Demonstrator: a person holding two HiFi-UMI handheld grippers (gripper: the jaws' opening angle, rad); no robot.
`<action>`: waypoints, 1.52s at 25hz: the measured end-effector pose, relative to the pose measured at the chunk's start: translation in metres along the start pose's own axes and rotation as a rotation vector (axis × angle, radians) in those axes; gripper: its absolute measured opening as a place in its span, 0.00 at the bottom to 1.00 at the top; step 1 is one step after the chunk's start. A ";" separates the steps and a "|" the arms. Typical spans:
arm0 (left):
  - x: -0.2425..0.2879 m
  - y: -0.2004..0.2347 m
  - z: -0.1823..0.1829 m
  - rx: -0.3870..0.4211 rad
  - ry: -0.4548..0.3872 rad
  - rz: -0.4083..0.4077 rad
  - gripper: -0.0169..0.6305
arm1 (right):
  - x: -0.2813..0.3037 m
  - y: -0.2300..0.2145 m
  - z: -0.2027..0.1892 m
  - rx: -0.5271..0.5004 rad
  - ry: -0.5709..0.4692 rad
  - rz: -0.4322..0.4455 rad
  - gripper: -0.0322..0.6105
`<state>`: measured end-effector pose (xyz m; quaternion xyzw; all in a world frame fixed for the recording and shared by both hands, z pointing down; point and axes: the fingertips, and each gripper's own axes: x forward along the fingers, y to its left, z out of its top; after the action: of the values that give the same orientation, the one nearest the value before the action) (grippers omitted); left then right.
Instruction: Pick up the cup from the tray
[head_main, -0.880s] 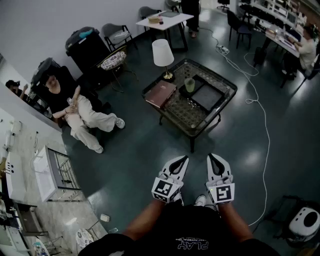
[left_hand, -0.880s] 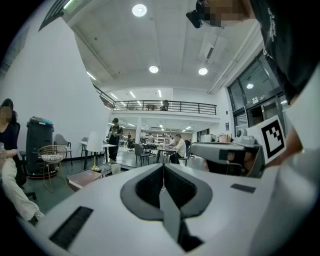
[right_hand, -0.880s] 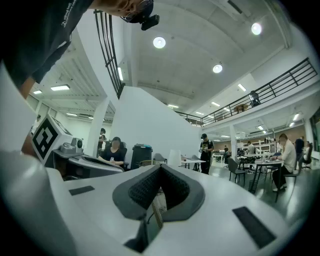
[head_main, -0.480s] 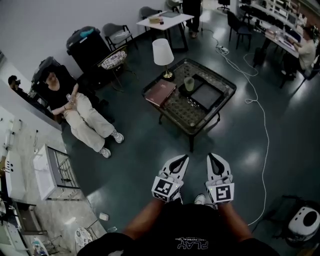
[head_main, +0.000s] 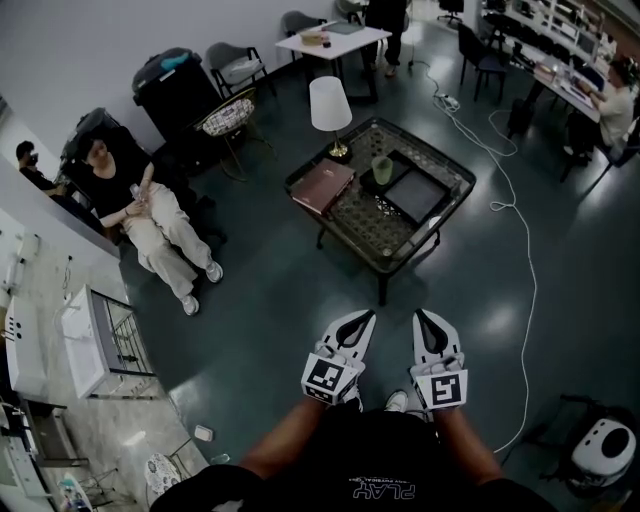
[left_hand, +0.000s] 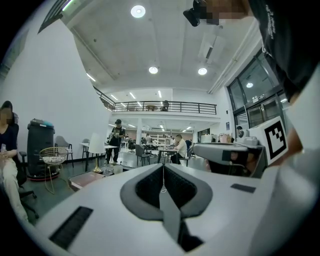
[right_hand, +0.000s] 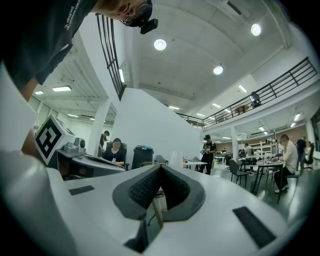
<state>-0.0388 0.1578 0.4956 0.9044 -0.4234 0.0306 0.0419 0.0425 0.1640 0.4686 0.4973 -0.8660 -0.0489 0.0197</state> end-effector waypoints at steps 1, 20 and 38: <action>0.000 0.004 0.000 0.001 0.000 -0.002 0.04 | 0.003 0.002 0.002 -0.003 -0.002 0.002 0.07; 0.008 0.059 0.002 -0.001 -0.014 -0.106 0.04 | 0.056 0.013 0.010 -0.001 -0.009 -0.091 0.07; 0.024 0.073 0.014 0.008 -0.029 -0.118 0.04 | 0.075 0.005 0.004 -0.017 0.017 -0.086 0.07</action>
<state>-0.0796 0.0917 0.4877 0.9283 -0.3699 0.0165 0.0339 -0.0001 0.1016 0.4636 0.5343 -0.8431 -0.0531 0.0293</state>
